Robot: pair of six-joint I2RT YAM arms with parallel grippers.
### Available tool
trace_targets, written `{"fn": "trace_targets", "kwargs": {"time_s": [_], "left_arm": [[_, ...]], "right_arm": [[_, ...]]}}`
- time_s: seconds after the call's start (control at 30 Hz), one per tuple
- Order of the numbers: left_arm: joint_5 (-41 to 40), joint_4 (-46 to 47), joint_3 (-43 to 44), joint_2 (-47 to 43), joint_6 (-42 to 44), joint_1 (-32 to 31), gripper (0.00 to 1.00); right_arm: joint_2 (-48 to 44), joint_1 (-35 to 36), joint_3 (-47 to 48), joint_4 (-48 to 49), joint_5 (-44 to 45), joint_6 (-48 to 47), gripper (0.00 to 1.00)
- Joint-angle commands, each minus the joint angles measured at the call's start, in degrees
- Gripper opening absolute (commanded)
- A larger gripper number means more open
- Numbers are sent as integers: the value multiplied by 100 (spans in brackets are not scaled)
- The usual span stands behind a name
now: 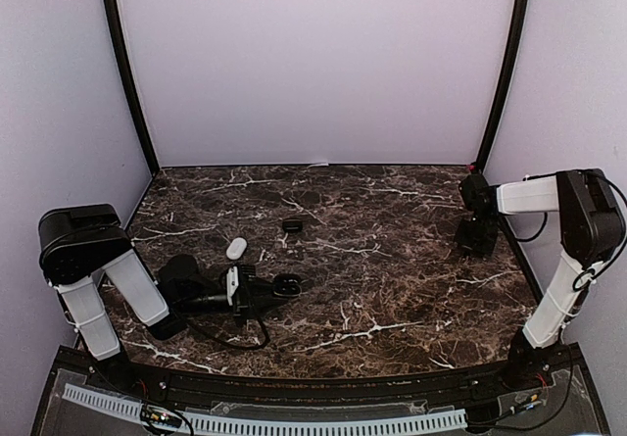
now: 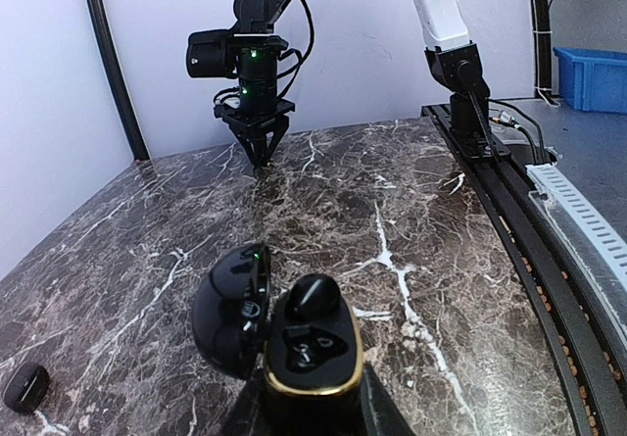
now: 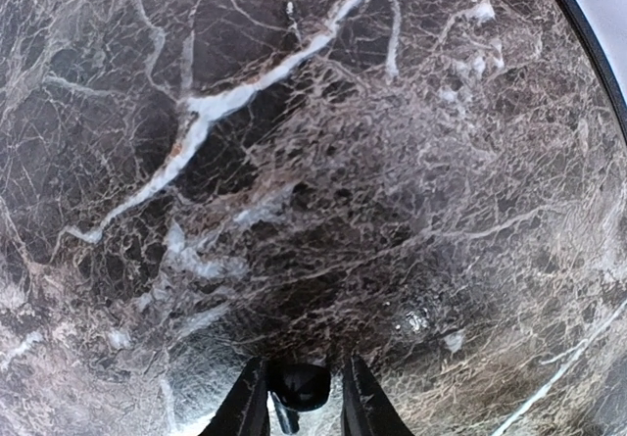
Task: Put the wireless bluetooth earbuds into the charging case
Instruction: Pick up the left earbud from the center of the board.
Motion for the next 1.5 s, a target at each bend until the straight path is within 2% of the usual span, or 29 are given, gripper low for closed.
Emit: {"fn": "trace_targets", "kwargs": {"time_s": [0.0,0.23,0.5,0.67,1.0,1.2,1.47], "left_arm": [[51,127,-63,-180,75,29,8],[41,112,-64,-193,96,29,8],[42,92,-55,-193,105,29,8],[40,83,-55,-200,107,29,8],[32,31,-33,-202,109,29,8],[29,18,-20,-169,86,29,8],[6,13,24,-81,41,29,8]], "right_arm": [[89,-30,4,-25,-86,96,24],[200,-33,29,34,-9,-26,21],[315,-39,51,66,13,-162,28],[298,-35,49,64,-56,-169,19],[-126,30,70,33,-134,-239,15],[-354,377,115,-13,-154,-154,14],[-727,1215,174,-44,-348,106,13]]}}
